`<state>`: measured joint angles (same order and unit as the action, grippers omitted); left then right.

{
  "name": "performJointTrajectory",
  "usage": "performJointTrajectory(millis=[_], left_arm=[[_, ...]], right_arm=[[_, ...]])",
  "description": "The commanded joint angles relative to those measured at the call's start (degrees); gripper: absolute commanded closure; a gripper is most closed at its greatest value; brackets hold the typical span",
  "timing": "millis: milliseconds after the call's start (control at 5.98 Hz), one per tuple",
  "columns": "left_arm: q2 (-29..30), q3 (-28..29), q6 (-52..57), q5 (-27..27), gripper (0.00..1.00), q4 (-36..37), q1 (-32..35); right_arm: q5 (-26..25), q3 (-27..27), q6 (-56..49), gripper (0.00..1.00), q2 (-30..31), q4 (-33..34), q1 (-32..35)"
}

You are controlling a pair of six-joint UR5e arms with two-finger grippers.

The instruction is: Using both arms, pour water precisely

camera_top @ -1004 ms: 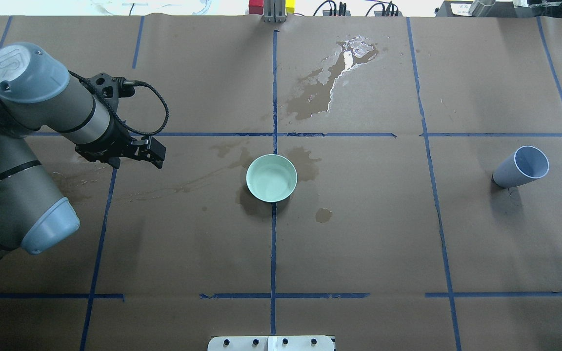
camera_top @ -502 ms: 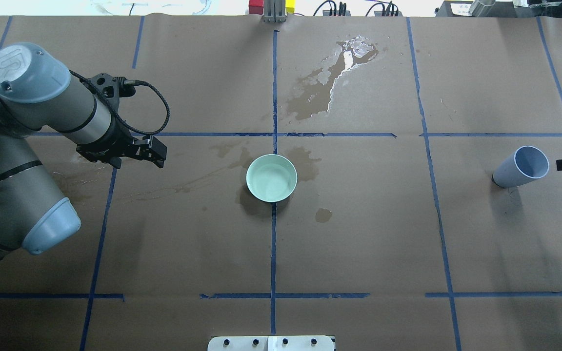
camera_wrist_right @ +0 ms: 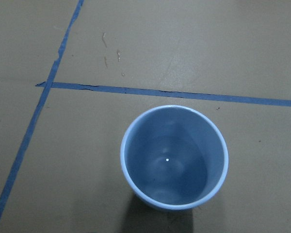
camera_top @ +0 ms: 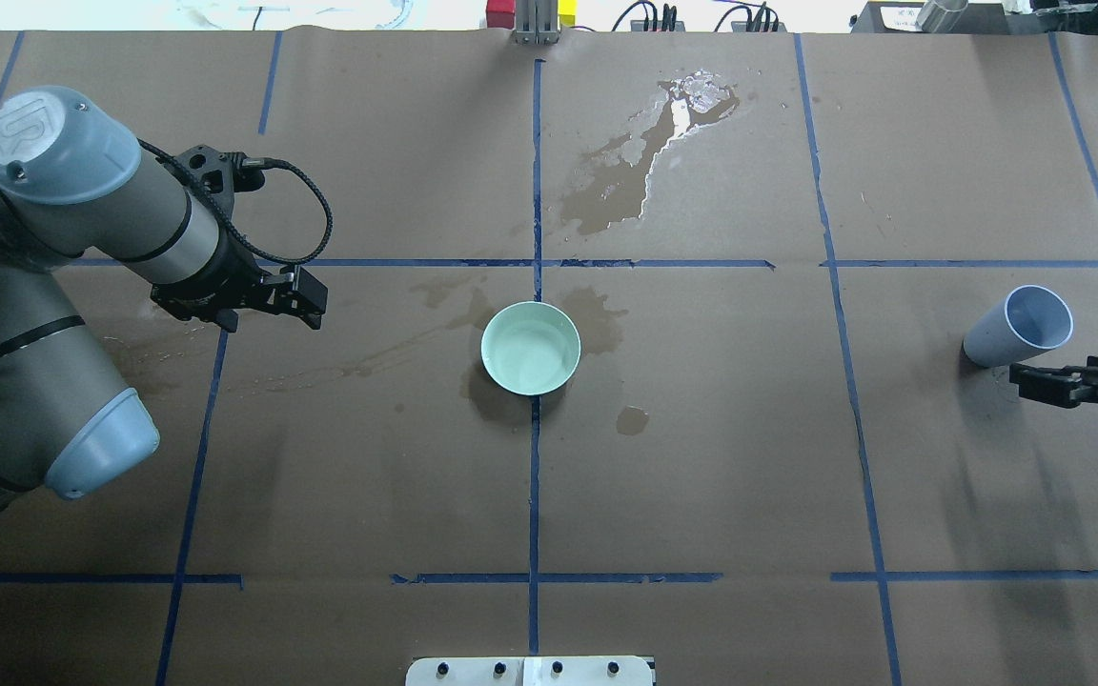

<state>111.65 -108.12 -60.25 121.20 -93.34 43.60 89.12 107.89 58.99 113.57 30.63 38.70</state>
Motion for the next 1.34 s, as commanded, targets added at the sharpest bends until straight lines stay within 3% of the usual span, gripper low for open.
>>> performJointTrajectory(millis=[0, 167, 502, 1171], left_arm=[[0.0, 0.0, 0.0, 0.0, 0.0, 0.0, 0.0], [-0.2, 0.0, 0.0, 0.0, 0.0, -0.1, 0.0], [-0.3, -0.1, 0.0, 0.0, 0.0, -0.1, 0.0], [-0.4, 0.0, 0.0, -0.1, 0.0, -0.1, 0.0]], right_arm=[[-12.1, -4.9, 2.9, 0.0, 0.4, -6.6, -7.7], [-18.6, -9.1, 3.0, 0.0, 0.0, -12.2, -10.8], [-24.5, -10.2, 2.4, 0.0, -0.5, -13.1, -12.7], [-27.4, -14.2, 0.1, 0.0, -4.2, -14.2, -13.0]])
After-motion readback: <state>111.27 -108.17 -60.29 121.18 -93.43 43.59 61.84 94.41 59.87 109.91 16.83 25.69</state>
